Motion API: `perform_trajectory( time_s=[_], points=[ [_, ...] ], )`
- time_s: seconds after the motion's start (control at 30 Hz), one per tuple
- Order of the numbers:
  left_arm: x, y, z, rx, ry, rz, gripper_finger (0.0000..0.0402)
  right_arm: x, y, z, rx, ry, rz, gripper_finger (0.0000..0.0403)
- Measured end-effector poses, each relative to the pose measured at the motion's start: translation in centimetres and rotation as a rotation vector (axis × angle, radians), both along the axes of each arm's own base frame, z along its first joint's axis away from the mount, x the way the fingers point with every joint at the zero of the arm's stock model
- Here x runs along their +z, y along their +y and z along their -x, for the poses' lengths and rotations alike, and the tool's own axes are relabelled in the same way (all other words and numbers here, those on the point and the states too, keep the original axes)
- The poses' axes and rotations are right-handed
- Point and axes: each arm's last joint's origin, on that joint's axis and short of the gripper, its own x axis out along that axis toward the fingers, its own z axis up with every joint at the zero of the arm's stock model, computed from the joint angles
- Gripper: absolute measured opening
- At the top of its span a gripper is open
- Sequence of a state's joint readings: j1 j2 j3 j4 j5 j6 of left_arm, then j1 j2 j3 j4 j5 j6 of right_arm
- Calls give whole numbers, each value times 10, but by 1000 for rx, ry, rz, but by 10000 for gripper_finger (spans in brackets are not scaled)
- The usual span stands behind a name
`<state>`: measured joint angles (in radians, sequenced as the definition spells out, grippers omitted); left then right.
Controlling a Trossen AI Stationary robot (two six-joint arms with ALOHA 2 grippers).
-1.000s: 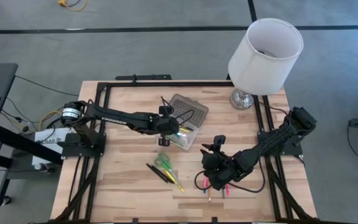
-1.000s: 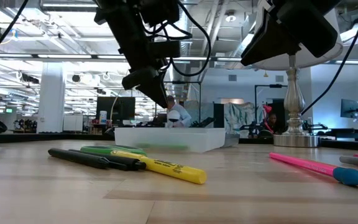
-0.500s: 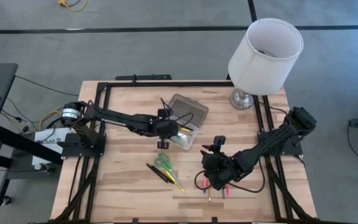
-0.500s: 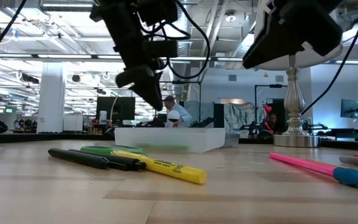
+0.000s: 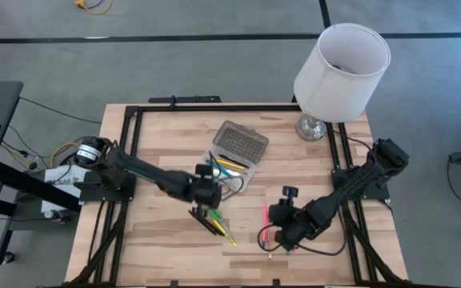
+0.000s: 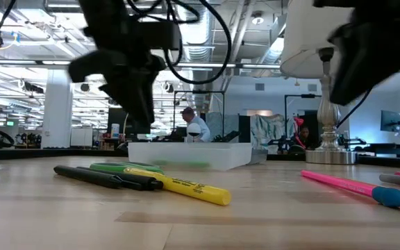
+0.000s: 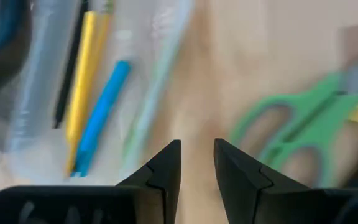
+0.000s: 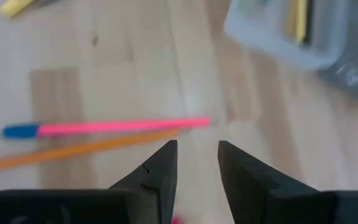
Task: Pick & place school supplies into a supply box
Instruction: Put the pink pen into the gray supply box
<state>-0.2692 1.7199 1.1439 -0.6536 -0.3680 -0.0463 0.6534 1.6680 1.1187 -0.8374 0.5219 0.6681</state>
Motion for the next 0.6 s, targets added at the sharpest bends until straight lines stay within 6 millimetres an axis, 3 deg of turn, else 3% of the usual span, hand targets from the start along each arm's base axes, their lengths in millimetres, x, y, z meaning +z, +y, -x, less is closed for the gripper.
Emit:
perform_trajectory(
  time_s=[0.27,0.43,0.6],
  points=[
    [-12,-39,15,4,-117,-66,91,-3,27,26,-147,-24,-115,111],
    [-19,-53,23,20,-200,-123,91,-10,40,39,-310,-74,-201,111],
    [-19,-58,27,13,-218,-159,91,-24,40,52,-467,-53,-283,111]
  ],
)
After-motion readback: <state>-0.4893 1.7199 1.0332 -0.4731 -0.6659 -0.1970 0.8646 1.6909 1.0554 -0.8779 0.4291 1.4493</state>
